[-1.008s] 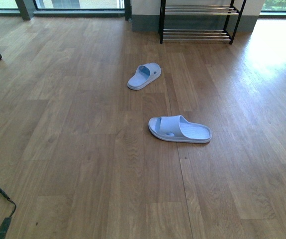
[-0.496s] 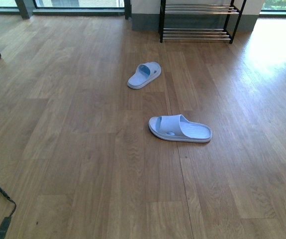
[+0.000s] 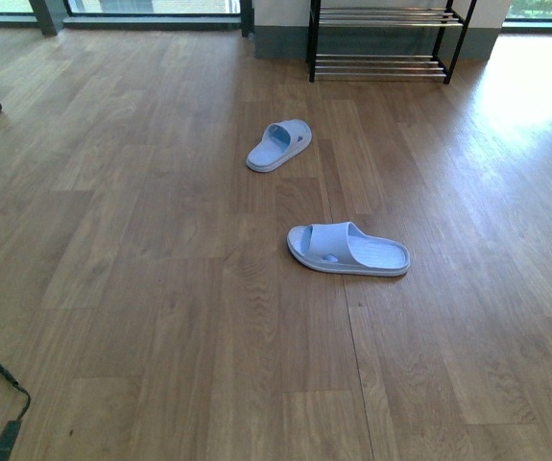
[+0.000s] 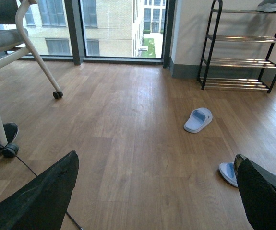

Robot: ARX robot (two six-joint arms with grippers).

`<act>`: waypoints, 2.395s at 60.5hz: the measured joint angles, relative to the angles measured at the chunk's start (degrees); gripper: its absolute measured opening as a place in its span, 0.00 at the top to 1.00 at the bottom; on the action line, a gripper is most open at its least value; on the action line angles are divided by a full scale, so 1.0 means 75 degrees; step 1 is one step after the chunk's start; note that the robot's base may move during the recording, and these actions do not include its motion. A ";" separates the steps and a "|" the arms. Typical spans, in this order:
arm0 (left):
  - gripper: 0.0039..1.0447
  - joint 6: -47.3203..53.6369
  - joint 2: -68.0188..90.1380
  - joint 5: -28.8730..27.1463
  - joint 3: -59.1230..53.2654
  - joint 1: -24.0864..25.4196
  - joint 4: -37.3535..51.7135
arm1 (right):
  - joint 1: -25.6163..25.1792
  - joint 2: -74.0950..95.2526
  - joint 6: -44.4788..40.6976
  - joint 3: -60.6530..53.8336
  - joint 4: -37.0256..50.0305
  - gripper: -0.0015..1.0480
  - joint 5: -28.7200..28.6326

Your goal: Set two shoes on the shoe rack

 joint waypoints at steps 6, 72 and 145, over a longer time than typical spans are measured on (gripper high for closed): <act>0.09 0.0000 0.0000 -0.0012 0.0000 0.0000 0.0000 | 0.0000 0.0000 0.0000 0.0003 0.0000 0.09 -0.0012; 0.09 0.0000 0.0000 0.0003 0.0000 0.0000 0.0003 | 0.0000 0.0000 0.0000 0.0000 0.0000 0.09 0.0017; 0.09 -0.8722 1.7649 0.0551 0.7630 -0.3276 0.1976 | 0.0000 0.0003 0.0000 0.0003 0.0000 0.09 0.0000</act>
